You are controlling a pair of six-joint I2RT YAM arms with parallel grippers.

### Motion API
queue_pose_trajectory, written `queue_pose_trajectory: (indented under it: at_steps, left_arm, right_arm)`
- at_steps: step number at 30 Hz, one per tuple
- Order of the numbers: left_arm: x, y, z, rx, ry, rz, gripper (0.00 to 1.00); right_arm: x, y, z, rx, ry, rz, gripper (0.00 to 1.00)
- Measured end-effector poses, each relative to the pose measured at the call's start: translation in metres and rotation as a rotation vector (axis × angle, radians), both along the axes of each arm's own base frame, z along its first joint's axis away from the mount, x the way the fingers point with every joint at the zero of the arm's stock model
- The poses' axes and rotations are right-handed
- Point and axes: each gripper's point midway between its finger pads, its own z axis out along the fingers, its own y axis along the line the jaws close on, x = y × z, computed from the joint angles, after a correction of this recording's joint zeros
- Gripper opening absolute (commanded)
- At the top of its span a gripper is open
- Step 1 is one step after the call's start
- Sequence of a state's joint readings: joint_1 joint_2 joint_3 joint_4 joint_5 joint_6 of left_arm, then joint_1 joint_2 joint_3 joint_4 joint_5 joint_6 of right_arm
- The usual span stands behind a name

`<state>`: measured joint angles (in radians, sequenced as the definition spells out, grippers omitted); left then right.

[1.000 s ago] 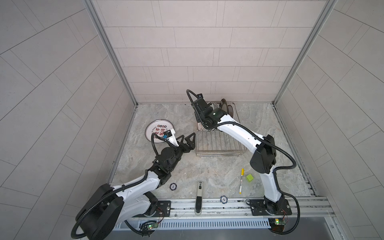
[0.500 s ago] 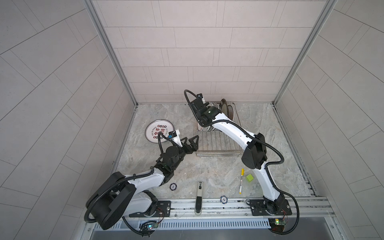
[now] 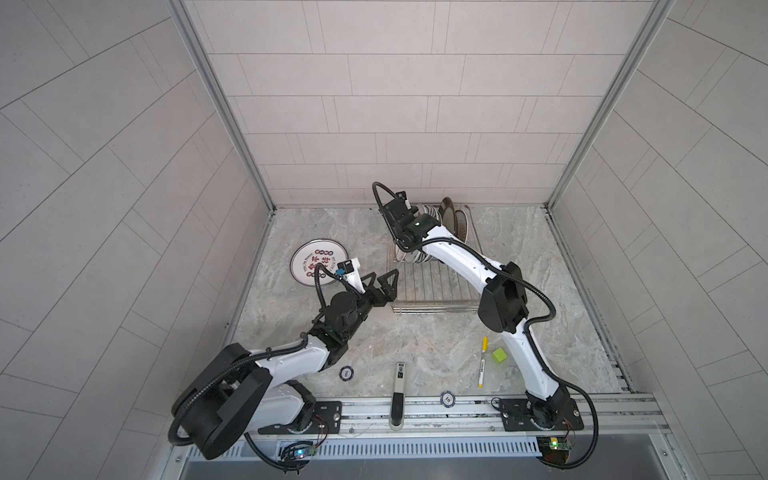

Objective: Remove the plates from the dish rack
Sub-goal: 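Move the right gripper to the sunburst plate in the rack and grip its rim, then lift the sunburst plate up out of the rack with the right gripper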

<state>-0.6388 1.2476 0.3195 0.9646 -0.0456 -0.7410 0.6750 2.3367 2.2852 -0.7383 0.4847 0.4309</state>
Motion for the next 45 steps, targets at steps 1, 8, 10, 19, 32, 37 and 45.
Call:
queue_pose_trajectory:
  at_steps: [1, 8, 10, 19, 32, 37, 45]
  left_arm:
    - [0.000, 0.000, 0.001, -0.001, -0.001, -0.001, 1.00]
    - [-0.005, 0.007, 0.021, -0.023, -0.042, 0.012, 1.00]
    - [-0.006, 0.011, 0.027, -0.021, -0.057, 0.028, 1.00]
    - [-0.003, 0.014, 0.020, 0.004, -0.045, 0.053, 1.00]
    - [-0.002, 0.016, 0.015, 0.018, -0.042, 0.062, 1.00]
    - [-0.004, 0.019, 0.010, 0.030, -0.036, 0.072, 1.00]
    - [-0.006, 0.023, 0.000, 0.043, -0.020, 0.080, 1.00]
  right_arm:
    - [0.001, 0.000, -0.001, 0.002, -0.001, -0.002, 0.26]
    - [0.008, 0.002, -0.015, 0.008, -0.001, -0.024, 0.21]
    - [0.008, 0.002, -0.015, 0.009, -0.002, -0.023, 0.21]
    - [0.012, 0.009, -0.011, 0.053, -0.024, -0.017, 0.17]
    - [0.016, 0.013, -0.008, 0.081, -0.055, -0.024, 0.15]
    - [0.011, 0.017, -0.003, 0.057, -0.069, -0.023, 0.12]
    - [0.005, 0.012, 0.023, 0.031, -0.110, -0.026, 0.12]
